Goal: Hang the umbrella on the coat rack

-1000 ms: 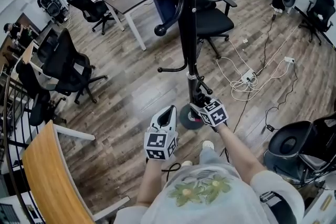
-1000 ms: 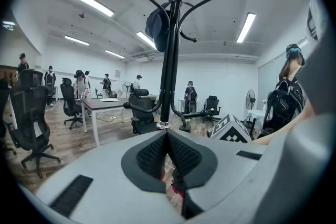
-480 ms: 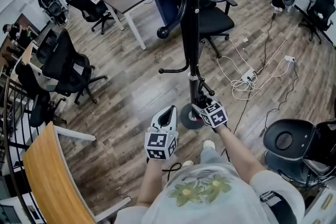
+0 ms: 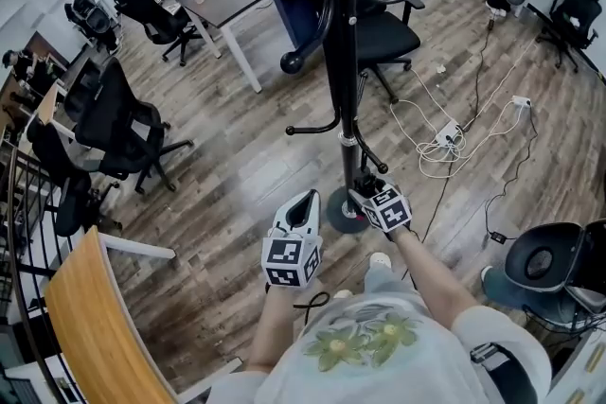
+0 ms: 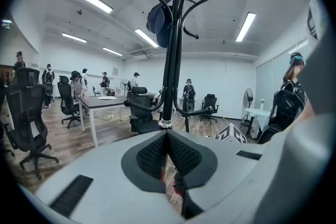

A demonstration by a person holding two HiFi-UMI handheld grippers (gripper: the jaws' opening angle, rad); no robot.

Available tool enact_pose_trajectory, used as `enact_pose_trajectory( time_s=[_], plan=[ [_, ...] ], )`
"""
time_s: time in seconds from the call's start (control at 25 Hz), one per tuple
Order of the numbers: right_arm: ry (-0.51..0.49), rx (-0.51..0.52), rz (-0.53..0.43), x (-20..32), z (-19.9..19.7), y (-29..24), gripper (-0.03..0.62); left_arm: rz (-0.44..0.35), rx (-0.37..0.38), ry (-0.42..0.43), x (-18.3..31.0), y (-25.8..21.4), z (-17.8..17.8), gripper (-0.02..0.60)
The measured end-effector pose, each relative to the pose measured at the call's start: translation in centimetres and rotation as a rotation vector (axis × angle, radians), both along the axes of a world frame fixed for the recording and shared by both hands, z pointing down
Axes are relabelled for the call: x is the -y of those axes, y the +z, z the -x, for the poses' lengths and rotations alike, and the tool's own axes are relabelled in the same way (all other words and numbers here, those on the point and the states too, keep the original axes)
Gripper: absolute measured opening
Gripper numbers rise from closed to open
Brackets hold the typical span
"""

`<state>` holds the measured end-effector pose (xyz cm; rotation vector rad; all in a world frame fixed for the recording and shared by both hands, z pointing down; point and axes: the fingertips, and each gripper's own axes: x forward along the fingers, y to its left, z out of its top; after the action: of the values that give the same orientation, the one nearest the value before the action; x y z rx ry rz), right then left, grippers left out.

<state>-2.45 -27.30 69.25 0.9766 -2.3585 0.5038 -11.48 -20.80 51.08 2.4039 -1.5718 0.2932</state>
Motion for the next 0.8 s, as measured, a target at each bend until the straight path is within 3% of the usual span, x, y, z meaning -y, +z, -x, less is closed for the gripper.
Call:
enact_pose_trajectory(
  time_s=[0.4,0.8],
  plan=[
    [0.067,0.003,-0.063,2.7,-1.2,0.8,0.236,0.007,0.004,0.009,0.8,0.0,0.2,0.005],
    [0.049,0.022,-0.098,4.2,-0.5,1.1,0.242,0.013,0.008,0.005,1.2,0.1,0.1,0.005]
  ],
)
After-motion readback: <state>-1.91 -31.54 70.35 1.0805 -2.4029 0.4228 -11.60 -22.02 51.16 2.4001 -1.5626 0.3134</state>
